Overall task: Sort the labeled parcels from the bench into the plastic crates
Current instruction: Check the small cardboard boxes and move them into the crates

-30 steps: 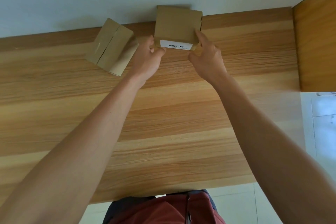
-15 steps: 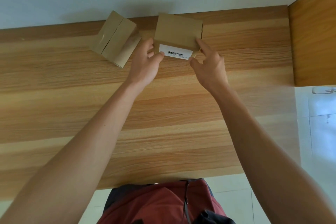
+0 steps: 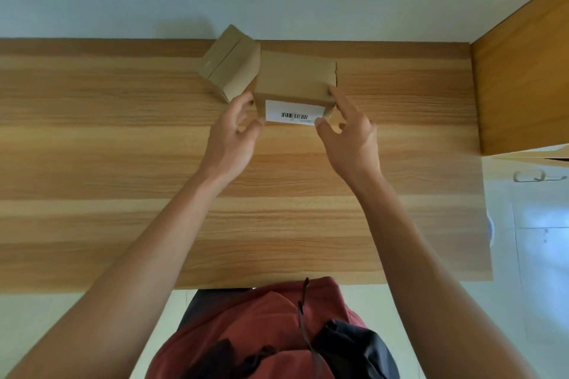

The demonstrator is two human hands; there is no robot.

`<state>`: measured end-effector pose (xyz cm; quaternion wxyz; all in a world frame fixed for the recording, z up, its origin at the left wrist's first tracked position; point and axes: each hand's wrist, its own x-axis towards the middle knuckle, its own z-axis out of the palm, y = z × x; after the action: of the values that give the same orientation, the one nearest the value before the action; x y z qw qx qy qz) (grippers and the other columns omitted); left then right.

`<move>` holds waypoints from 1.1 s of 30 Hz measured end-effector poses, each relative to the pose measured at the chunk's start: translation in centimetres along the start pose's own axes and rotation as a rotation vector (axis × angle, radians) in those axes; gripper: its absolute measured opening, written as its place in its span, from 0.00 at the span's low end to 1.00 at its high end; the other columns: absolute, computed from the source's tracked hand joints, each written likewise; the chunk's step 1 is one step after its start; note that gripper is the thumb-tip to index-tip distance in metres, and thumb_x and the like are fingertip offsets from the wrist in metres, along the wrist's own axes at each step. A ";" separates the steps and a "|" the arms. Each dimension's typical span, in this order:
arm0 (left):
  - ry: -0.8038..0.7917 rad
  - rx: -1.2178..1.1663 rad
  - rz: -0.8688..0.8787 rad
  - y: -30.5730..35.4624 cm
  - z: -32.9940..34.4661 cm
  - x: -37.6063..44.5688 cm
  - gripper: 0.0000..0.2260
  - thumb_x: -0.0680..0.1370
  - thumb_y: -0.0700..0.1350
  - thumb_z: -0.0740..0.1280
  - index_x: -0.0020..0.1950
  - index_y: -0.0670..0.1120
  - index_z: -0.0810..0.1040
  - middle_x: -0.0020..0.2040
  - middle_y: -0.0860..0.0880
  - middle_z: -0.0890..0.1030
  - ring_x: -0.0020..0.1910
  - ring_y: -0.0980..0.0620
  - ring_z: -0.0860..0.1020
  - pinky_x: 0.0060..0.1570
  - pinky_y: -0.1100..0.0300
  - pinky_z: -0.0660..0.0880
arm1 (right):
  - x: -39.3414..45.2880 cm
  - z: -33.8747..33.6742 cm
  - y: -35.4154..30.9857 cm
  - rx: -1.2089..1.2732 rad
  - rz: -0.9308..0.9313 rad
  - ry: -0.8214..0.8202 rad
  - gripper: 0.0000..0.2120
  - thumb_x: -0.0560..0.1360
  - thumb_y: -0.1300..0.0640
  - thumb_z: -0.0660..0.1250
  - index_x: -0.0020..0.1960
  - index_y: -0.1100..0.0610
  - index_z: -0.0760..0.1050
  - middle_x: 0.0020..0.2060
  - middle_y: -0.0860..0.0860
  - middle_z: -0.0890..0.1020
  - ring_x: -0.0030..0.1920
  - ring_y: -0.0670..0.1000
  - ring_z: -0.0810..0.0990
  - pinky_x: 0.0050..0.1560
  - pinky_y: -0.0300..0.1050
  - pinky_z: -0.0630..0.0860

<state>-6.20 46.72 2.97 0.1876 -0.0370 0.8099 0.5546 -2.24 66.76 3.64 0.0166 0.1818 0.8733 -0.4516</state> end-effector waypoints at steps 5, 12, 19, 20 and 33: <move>0.099 -0.127 0.033 -0.6 -2.4 -3.5 0.19 0.81 0.41 0.68 0.71 0.56 0.74 0.68 0.60 0.80 0.72 0.58 0.75 0.74 0.43 0.70 | -3.3 0.9 -3.1 0.054 -0.069 0.072 0.28 0.80 0.62 0.70 0.78 0.55 0.69 0.67 0.52 0.82 0.61 0.46 0.79 0.64 0.42 0.79; 0.125 -0.171 0.158 -0.5 -6.2 -7.9 0.26 0.82 0.37 0.68 0.79 0.50 0.68 0.74 0.54 0.76 0.74 0.57 0.72 0.68 0.63 0.74 | -8.7 3.5 -6.4 0.036 -0.156 0.146 0.26 0.78 0.64 0.73 0.75 0.61 0.73 0.78 0.57 0.70 0.59 0.49 0.83 0.60 0.43 0.81; 0.049 -0.072 0.348 -0.6 -10.2 -11.4 0.28 0.83 0.40 0.67 0.82 0.53 0.64 0.78 0.55 0.68 0.75 0.58 0.70 0.66 0.60 0.76 | -13.7 6.6 -8.5 -0.049 -0.220 0.170 0.34 0.77 0.53 0.76 0.80 0.52 0.67 0.78 0.55 0.70 0.69 0.55 0.79 0.60 0.59 0.83; 0.045 -0.023 0.382 -0.7 -10.5 -11.8 0.28 0.83 0.40 0.67 0.82 0.53 0.64 0.78 0.55 0.68 0.75 0.57 0.69 0.68 0.55 0.75 | -14.2 7.0 -8.8 -0.052 -0.213 0.175 0.34 0.78 0.53 0.75 0.80 0.51 0.66 0.78 0.51 0.70 0.69 0.55 0.79 0.61 0.59 0.82; 0.196 0.010 0.433 0.6 -13.3 -13.5 0.32 0.82 0.46 0.69 0.83 0.50 0.61 0.83 0.52 0.61 0.81 0.55 0.61 0.74 0.42 0.70 | -15.2 8.2 -12.5 0.681 0.086 0.117 0.13 0.85 0.58 0.65 0.69 0.57 0.79 0.55 0.52 0.87 0.54 0.52 0.87 0.55 0.55 0.85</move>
<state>2.67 32.82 12.39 -0.0151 0.0846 0.8160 0.5717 6.67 49.05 11.46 -0.0762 0.2390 0.6635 -0.7049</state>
